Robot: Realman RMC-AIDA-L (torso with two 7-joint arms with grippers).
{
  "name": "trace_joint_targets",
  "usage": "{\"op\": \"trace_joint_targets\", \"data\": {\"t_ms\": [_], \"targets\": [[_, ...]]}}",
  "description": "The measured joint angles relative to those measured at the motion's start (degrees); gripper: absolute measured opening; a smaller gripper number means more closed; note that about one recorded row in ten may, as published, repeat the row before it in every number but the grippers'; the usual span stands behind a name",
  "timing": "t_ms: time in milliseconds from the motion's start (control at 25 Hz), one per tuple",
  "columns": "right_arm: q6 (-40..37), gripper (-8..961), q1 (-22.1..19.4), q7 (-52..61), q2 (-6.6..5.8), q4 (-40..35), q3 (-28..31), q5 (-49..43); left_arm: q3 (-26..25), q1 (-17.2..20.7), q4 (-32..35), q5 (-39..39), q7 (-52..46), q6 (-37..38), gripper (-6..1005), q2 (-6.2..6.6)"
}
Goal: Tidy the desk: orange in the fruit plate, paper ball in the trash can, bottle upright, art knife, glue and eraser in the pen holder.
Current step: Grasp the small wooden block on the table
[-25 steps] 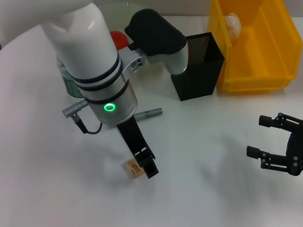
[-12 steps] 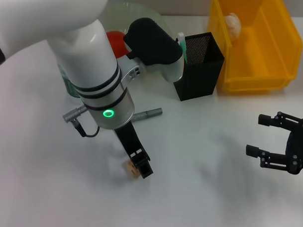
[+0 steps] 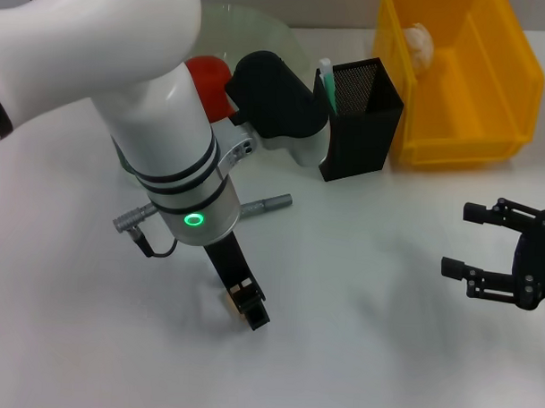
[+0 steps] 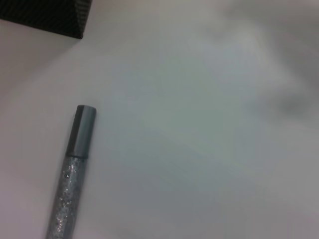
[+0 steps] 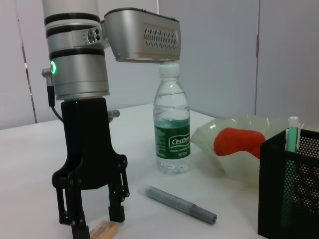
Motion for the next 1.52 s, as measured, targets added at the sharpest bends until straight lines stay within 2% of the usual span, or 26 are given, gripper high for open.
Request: {"op": "trace_joint_targets", "data": {"t_ms": [1520], "targets": [[0.62,806,0.22,0.21,-0.18,0.0,0.0,0.0,3.0,0.29,1.02,1.09,1.1,-1.35,628,0.0]]}}
